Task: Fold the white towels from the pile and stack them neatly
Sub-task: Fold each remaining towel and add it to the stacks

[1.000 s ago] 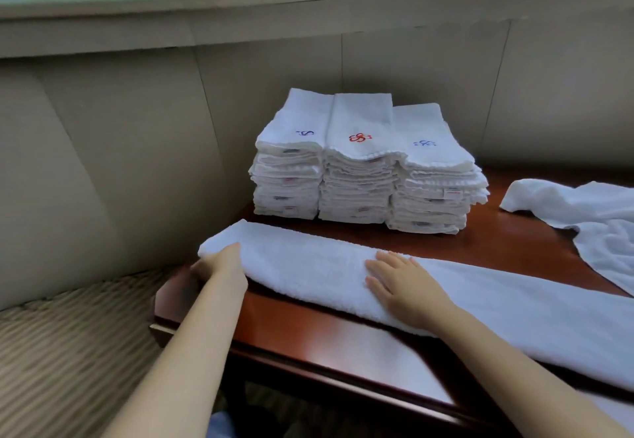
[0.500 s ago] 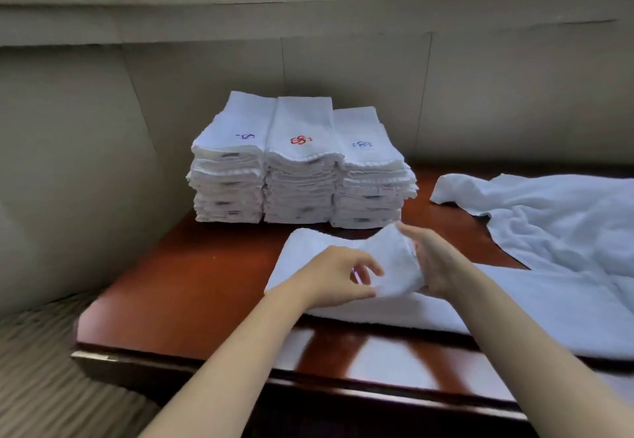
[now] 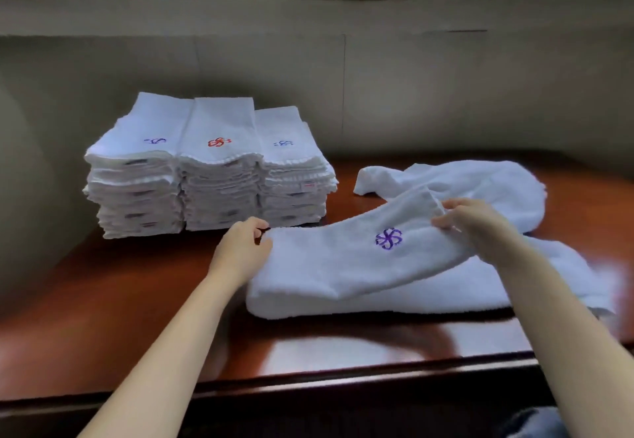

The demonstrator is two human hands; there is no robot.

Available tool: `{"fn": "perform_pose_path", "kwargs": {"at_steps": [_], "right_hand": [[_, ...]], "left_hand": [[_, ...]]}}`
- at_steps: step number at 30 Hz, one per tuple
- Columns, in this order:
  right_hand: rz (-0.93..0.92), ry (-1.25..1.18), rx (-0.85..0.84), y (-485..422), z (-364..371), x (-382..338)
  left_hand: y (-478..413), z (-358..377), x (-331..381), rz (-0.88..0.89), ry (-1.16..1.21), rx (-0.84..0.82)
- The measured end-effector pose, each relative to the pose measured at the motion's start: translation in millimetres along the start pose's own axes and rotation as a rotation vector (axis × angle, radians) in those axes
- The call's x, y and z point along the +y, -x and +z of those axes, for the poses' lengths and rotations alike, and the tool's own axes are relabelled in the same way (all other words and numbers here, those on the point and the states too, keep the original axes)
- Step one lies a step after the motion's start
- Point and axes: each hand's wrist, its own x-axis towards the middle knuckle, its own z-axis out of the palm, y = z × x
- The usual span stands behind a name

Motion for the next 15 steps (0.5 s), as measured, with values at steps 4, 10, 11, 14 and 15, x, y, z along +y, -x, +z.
{"fn": "perform_pose_path", "kwargs": {"at_steps": [4, 10, 11, 14, 15], "right_hand": [[0.064, 0.373, 0.09, -5, -39, 37], [-0.014, 0.565, 0.141, -9, -26, 73], [-0.019, 0.566, 0.162, -11, -25, 73], [-0.021, 0.477, 0.17, -14, -33, 64], [-0.018, 0.417, 0.175, -14, -39, 60]], "left_hand": [[-5, 28, 5, -0.222, -0.012, -0.283], [-11, 45, 12, -0.356, 0.063, -0.363], [-11, 46, 12, -0.361, 0.048, -0.386], [-11, 46, 10, -0.361, 0.045, -0.407], [-13, 47, 8, -0.362, 0.079, -0.4]]}}
